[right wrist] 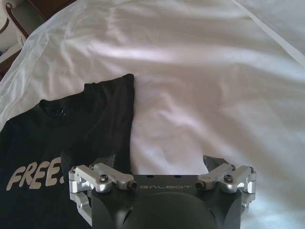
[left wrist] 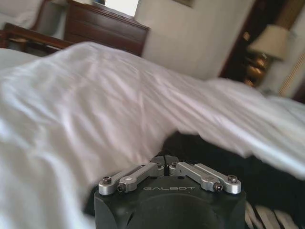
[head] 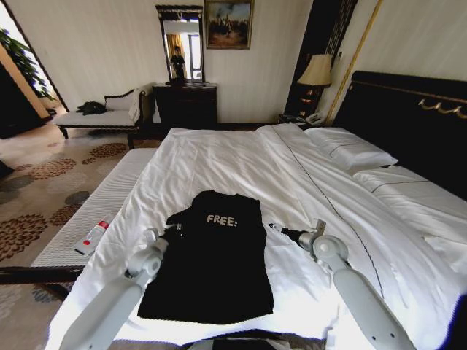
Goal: Fold the clothes on the bed.
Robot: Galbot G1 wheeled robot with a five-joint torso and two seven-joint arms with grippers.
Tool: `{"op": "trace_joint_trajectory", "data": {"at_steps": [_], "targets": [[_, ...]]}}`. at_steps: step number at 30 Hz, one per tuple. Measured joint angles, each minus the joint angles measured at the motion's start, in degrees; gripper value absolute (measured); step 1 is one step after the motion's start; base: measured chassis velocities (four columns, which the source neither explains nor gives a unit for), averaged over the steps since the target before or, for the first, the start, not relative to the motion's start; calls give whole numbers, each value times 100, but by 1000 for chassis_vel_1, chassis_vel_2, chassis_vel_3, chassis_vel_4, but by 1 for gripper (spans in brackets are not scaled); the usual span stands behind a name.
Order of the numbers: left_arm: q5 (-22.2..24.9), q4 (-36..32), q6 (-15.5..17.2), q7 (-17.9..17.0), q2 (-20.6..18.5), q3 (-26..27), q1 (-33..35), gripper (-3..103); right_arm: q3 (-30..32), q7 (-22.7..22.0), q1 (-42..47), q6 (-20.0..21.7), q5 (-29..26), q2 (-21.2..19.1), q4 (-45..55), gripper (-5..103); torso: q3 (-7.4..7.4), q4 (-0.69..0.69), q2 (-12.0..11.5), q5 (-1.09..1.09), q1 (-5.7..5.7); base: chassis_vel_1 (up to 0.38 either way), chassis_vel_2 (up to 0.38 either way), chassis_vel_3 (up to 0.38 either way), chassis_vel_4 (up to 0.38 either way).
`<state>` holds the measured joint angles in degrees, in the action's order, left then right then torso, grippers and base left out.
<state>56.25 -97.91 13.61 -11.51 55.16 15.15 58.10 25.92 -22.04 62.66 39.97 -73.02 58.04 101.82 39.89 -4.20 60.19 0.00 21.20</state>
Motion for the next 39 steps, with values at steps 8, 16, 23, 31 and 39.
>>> {"op": "trace_joint_trajectory", "data": {"at_steps": [8,16,23,31,39], "targets": [[734,401,77,-211,69,422,-398,0,69,16,104,0,9,-1,57,100,0,1,0,-1,0,0,0,0,0],[936,1116,97,-125,98,515,-929,0,118,51,206,0,53,-2,68,100,0,0,0,-1,0,0,0,0,0],[1045,1687,117,-109,219,470,-1273,0,131,56,263,0,73,12,85,100,0,-1,0,-1,0,0,0,0,0],[816,1166,156,-145,233,287,-941,0,172,68,298,-1,79,10,85,100,0,2,0,0,-1,0,0,0,0],[646,431,352,-564,325,-380,-1057,0,208,74,347,-5,83,17,112,100,0,0,0,2,0,0,0,0,0]]}}
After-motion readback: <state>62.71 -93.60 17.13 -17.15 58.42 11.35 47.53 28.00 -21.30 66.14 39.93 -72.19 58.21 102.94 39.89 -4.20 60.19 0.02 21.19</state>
